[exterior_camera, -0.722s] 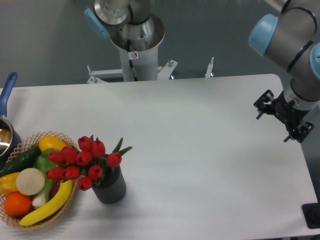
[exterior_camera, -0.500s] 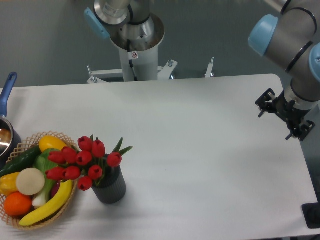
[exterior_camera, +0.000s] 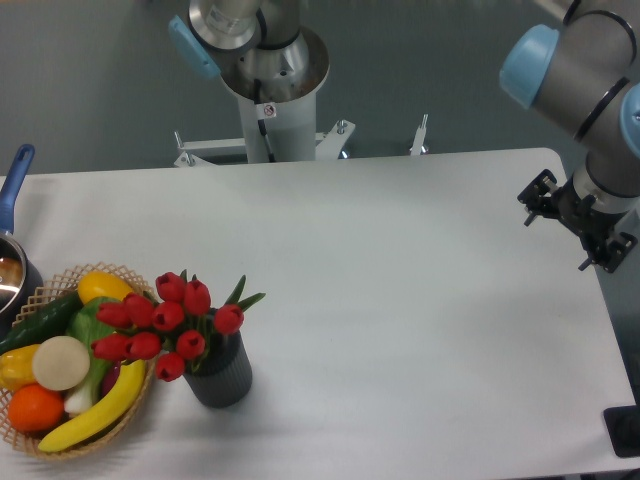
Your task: Pick up the flowers from the vase
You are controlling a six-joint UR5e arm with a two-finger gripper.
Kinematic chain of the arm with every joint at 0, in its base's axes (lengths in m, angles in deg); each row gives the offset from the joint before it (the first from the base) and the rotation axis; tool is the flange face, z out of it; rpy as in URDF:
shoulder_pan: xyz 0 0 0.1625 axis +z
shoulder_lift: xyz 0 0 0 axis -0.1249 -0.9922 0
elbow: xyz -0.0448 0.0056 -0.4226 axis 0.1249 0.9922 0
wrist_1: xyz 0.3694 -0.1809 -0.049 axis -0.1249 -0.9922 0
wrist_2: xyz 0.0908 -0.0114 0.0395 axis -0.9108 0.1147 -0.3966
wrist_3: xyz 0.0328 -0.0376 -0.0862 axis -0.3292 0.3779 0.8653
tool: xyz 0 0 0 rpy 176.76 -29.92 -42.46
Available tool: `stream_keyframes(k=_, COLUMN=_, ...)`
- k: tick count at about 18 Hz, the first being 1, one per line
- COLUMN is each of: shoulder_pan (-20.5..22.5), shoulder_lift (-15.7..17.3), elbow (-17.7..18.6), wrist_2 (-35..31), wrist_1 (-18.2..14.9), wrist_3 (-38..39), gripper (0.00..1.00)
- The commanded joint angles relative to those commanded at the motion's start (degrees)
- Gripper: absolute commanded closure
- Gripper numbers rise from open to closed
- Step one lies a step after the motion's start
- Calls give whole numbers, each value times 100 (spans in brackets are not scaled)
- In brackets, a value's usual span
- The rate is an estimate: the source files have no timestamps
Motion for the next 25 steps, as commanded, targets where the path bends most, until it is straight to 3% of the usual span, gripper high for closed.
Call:
stream_keyframes(k=1, shoulder_pan=-27, shoulder_lift=17, elbow=61, wrist_2=26, wrist_1=0, wrist_3=28, gripper=0)
stream_keyframes(k=4, shoulder_pan=-158, shoulder_lift=79, elbow=307, wrist_2=96, wrist_1=464, wrist_3=317, gripper=0)
stream_keyframes(k=9, shoulder_pan=-141, shoulder_lift=667, elbow=773, wrist_2=1096, wrist_1=519, wrist_3=327, gripper=0)
stream_keyframes(k=16, shoulder_pan=-203, shoulder_lift=1151, elbow=1327, wrist_2=2520, wrist_1=597, wrist_3=345, gripper=0)
stream_keyframes(k=22, shoulder_pan=-317, shoulder_lift=1660, elbow=2547, wrist_2=4198, wrist_1=1783, wrist_3=362, gripper=0)
stream_keyframes(k=25, shoulder_pan=-334, shoulder_lift=1801, elbow=2804, wrist_2=4718, wrist_1=1846, wrist_3=817, gripper=0)
